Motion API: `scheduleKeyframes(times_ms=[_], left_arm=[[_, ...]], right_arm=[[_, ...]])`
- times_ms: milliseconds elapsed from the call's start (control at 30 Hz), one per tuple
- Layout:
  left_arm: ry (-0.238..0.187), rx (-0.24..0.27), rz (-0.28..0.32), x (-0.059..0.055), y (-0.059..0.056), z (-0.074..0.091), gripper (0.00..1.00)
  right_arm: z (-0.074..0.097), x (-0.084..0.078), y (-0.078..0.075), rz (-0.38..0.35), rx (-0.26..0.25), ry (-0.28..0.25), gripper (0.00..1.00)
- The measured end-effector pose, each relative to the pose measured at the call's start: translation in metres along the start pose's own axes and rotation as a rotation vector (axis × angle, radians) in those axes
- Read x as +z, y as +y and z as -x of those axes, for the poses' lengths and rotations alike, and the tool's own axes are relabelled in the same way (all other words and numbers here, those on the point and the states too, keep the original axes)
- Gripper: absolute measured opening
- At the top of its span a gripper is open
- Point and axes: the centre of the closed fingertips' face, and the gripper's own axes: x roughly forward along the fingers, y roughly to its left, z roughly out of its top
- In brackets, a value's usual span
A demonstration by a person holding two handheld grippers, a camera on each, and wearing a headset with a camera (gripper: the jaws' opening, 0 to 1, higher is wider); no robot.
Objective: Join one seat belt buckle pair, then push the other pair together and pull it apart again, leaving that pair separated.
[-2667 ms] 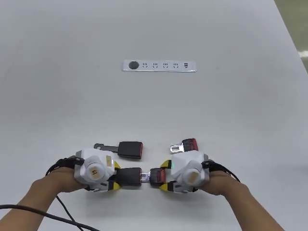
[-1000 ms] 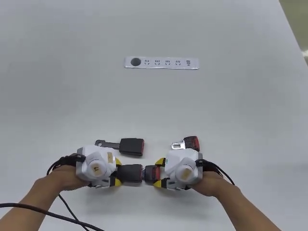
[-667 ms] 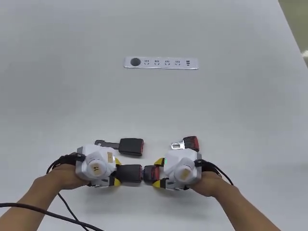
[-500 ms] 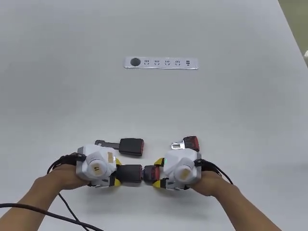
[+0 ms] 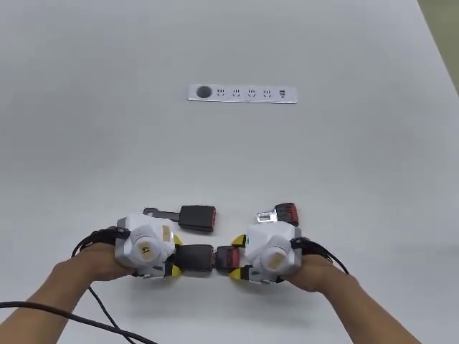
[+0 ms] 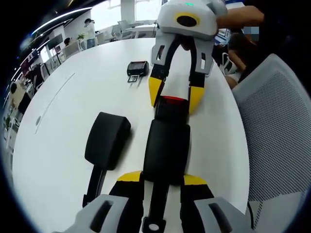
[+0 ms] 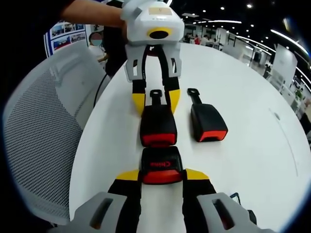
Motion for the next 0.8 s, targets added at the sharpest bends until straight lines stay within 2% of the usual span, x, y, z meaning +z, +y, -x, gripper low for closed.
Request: scheduleKeyframes(times_ms=[267, 500, 800], left_arm=[[-0.001, -0.001, 0.001, 0.002, -0.002, 0.002, 0.28], [0.008, -0.007, -0.006, 0.004, -0.003, 0.004, 0.28], [0.005, -0.006, -0.006, 0.005, -0.005, 0.005, 0.29]], right_arm=[[0.000, -0.002, 0.001, 0.002, -0.003, 0.006, 0.28], [0.007, -0.017, -0.001, 0.020, -0.001, 0.037, 0.28], [0.008, -0.017, -0.002, 0.006, 0.008, 0.026, 0.28]])
